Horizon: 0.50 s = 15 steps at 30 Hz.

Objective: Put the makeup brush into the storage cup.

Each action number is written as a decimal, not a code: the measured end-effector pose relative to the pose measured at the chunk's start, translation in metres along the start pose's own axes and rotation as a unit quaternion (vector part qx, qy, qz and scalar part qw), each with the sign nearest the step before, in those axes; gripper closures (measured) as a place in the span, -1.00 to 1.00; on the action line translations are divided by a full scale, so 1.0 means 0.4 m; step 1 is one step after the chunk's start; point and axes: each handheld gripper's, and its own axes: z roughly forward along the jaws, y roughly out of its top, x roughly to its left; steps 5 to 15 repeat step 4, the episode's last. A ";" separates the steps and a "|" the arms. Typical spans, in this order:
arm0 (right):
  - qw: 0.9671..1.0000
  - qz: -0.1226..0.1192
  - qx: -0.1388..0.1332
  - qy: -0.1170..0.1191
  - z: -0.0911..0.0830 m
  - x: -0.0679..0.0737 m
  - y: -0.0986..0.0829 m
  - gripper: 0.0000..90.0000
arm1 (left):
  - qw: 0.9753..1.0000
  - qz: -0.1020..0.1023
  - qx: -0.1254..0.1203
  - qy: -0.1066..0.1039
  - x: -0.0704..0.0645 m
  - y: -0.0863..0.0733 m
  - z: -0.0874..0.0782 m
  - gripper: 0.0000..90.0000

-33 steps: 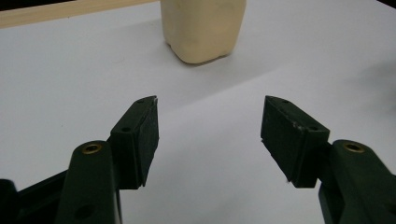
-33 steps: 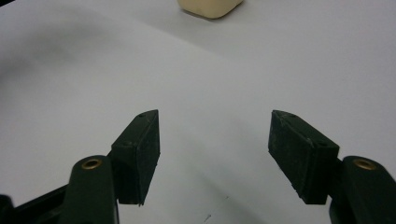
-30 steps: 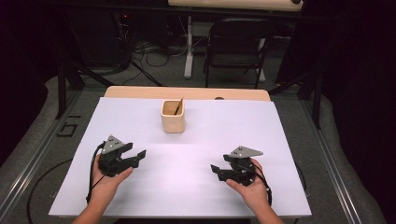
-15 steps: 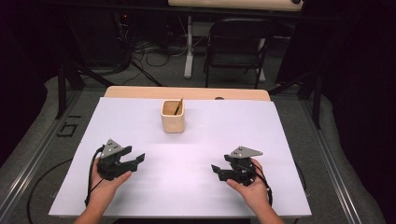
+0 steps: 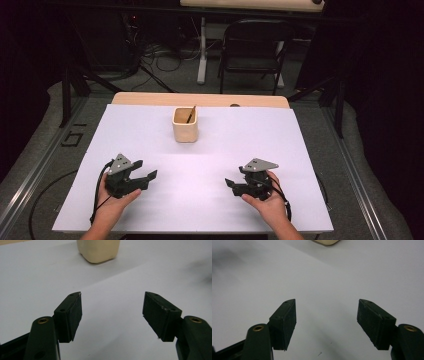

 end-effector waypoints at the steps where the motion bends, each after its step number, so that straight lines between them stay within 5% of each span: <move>1: 1.000 -0.004 0.007 0.000 -0.001 0.001 0.001 -0.30 | 1.000 -0.002 0.000 -0.003 0.000 -0.001 0.000 -0.30; 15: 1.000 -0.007 0.002 0.002 0.003 0.004 -0.001 -0.31 | 1.000 -0.008 0.000 -0.010 0.002 -0.004 0.001 -0.32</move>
